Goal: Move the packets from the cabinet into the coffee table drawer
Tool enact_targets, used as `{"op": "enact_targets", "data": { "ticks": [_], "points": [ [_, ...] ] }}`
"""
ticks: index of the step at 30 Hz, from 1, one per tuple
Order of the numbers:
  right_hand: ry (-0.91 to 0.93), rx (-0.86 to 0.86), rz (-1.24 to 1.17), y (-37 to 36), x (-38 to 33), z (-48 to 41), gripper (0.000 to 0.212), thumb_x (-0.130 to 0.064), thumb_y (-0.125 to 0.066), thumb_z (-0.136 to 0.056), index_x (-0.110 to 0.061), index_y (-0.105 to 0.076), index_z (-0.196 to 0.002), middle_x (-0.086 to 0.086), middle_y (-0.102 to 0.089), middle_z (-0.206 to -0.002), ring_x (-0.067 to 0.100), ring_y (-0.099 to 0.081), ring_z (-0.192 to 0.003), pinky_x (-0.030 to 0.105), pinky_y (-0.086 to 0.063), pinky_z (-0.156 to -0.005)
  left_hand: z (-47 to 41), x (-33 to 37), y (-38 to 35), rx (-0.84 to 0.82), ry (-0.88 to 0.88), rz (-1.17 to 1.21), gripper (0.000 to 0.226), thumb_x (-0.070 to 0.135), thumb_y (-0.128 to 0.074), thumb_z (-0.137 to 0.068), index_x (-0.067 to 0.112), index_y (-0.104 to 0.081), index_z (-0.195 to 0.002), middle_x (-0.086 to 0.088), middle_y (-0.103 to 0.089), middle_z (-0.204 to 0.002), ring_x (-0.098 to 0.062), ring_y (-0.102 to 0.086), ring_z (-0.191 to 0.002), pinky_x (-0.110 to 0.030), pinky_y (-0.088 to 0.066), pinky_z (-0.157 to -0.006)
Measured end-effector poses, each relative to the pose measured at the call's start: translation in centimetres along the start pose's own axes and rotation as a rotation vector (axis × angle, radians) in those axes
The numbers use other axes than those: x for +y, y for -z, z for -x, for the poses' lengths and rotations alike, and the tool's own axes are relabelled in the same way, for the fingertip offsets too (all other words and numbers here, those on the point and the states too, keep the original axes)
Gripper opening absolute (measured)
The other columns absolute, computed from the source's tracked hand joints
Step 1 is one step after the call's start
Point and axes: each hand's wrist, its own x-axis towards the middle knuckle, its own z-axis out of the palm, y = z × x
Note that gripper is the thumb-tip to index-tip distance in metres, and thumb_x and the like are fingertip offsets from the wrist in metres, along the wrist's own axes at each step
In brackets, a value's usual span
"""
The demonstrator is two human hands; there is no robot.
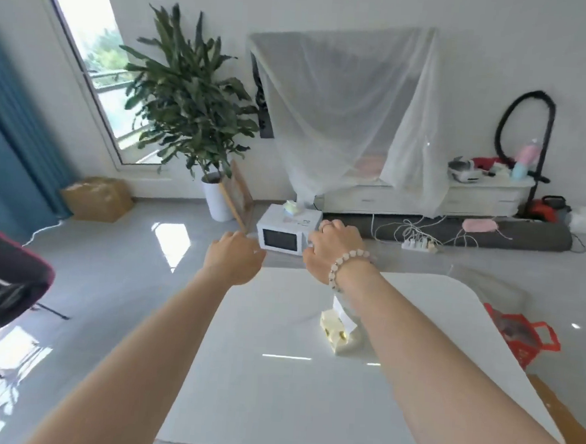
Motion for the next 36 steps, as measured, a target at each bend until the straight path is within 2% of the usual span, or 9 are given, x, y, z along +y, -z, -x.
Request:
{"op": "enact_targets", "data": {
  "ticks": [4,8,11,15,21,25,27,33,36],
  "points": [
    [0.178,-0.121,0.068,3.1,-6.8,-1.3,0.044,-0.021,-0.025,-0.096,-0.011,-0.054,-0.128,0.012,-0.046,-0.134,0.027,-0.035,-0.129,0.040,-0.033,-0.098,3.5,-6.9,3.1,0.028,0.200,0.058,0.040,0.035,-0.032,-0.101,0.016,-0.061,-0.121,-0.010,-0.053,-0.127,-0.029,-0.043,-0.124,-0.038,-0.039,-0.097],
    [0.281,-0.123,0.081,5.0,-13.5,-2.0,0.043,-0.019,-0.030,-0.094,-0.013,-0.055,-0.129,0.011,-0.048,-0.134,0.027,-0.040,-0.126,0.040,-0.033,-0.099,7.9,-13.2,4.9,-0.041,0.326,0.011,0.042,0.030,-0.028,-0.102,0.007,-0.059,-0.119,-0.018,-0.054,-0.127,-0.033,-0.048,-0.118,-0.036,-0.040,-0.095],
    [0.362,-0.125,0.102,6.1,-18.8,-1.5,0.041,-0.018,-0.033,-0.095,-0.013,-0.050,-0.132,0.011,-0.046,-0.136,0.028,-0.037,-0.128,0.044,-0.038,-0.101,11.3,-17.9,6.3,-0.051,0.441,0.037,0.044,0.031,-0.029,-0.102,0.006,-0.057,-0.124,-0.015,-0.053,-0.132,-0.032,-0.046,-0.122,-0.035,-0.038,-0.097],
    [0.441,-0.152,0.072,7.3,-25.5,-0.3,0.042,-0.015,-0.032,-0.093,-0.012,-0.049,-0.132,0.014,-0.046,-0.135,0.030,-0.038,-0.127,0.042,-0.035,-0.100,15.8,-23.9,7.4,-0.096,0.581,0.048,0.050,0.038,-0.027,-0.101,0.005,-0.054,-0.127,-0.015,-0.050,-0.135,-0.034,-0.045,-0.123,-0.039,-0.037,-0.102],
    [0.584,-0.149,0.090,8.5,-36.6,2.6,0.040,-0.017,-0.036,-0.093,-0.012,-0.056,-0.128,0.012,-0.052,-0.132,0.030,-0.045,-0.123,0.040,-0.042,-0.098,24.9,-32.3,8.7,-0.071,0.756,0.076,0.047,0.038,-0.031,-0.099,0.006,-0.060,-0.117,-0.014,-0.058,-0.123,-0.033,-0.052,-0.113,-0.038,-0.043,-0.095],
    [0.651,-0.205,0.030,8.6,-44.1,5.0,0.040,-0.017,-0.037,-0.087,-0.010,-0.060,-0.120,0.014,-0.055,-0.127,0.032,-0.052,-0.113,0.034,-0.043,-0.087,31.4,-37.9,8.9,-0.053,0.875,0.064,0.046,0.039,-0.032,-0.099,0.011,-0.064,-0.118,-0.010,-0.061,-0.123,-0.028,-0.055,-0.104,-0.031,-0.042,-0.084],
    [0.681,-0.222,0.003,8.5,-47.7,6.2,0.040,-0.018,-0.037,-0.087,-0.011,-0.059,-0.120,0.013,-0.055,-0.125,0.032,-0.052,-0.111,0.035,-0.042,-0.085,34.3,-39.9,9.3,-0.052,0.922,0.031,0.047,0.040,-0.031,-0.100,0.011,-0.064,-0.119,-0.008,-0.060,-0.125,-0.027,-0.055,-0.109,-0.029,-0.039,-0.080],
    [0.833,-0.266,-0.025,7.6,-58.3,9.7,0.042,-0.026,-0.036,-0.096,-0.013,-0.052,-0.132,0.011,-0.053,-0.129,0.031,-0.050,-0.118,0.039,-0.041,-0.096,43.1,-46.3,9.4,-0.016,1.074,0.043,0.050,0.040,-0.031,-0.101,0.007,-0.061,-0.123,-0.012,-0.057,-0.130,-0.030,-0.054,-0.113,-0.034,-0.043,-0.096],
    [0.962,-0.234,0.049,6.7,-63.4,11.1,0.037,-0.022,-0.041,-0.098,-0.010,-0.053,-0.130,0.011,-0.055,-0.128,0.031,-0.053,-0.115,0.036,-0.042,-0.091,47.4,-48.7,9.3,0.003,1.149,0.055,0.047,0.040,-0.032,-0.100,0.012,-0.061,-0.124,-0.009,-0.056,-0.131,-0.029,-0.053,-0.114,-0.033,-0.042,-0.094]
  ]
}}
